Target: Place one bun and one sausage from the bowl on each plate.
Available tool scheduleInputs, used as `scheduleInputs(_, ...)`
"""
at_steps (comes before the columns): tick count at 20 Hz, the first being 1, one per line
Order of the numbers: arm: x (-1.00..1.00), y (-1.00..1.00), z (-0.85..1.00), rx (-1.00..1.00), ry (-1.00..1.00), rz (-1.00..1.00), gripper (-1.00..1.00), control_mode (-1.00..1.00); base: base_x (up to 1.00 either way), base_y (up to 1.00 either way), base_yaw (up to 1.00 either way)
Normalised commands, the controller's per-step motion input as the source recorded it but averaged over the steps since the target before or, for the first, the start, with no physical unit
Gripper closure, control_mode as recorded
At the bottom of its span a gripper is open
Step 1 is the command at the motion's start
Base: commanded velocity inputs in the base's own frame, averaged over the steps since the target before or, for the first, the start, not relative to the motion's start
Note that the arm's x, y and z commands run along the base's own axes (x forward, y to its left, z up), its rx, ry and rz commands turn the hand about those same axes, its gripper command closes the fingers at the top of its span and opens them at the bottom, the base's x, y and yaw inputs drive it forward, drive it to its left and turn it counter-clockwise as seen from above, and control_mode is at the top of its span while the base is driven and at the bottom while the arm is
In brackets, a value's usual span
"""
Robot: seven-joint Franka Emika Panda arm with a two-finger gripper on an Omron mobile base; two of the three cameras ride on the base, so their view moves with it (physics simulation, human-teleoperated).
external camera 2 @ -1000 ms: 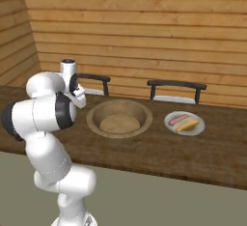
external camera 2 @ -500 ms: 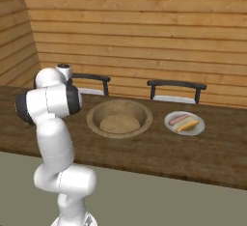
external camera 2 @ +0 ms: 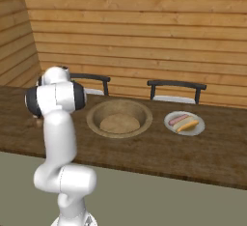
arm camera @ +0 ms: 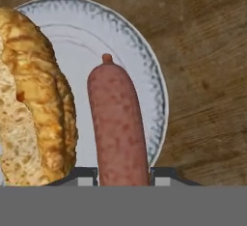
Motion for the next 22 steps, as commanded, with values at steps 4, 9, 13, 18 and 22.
scheduleInputs(4,0.59,0.00,-0.19,-0.03,0.00,0.00,-1.00,-1.00,0.00,0.00,0.00)
scheduleInputs(9,0.21,0.06,0.00,0.00,0.00,-0.03,-1.00,-1.00,0.00,0.00,0.00)
scheduleInputs(13,-0.48,-0.31,0.23,0.00,-0.03,0.00,-1.00,-1.00,0.00,0.00,0.00)
scheduleInputs(18,-1.00,-0.71,0.80,0.02,-0.17,0.00,-1.00,-1.00,0.00,0.00,0.00)
scheduleInputs(22,-1.00,-0.34,1.00,0.04,-0.41,0.00,-1.00,-1.00,0.00,0.00,0.00)
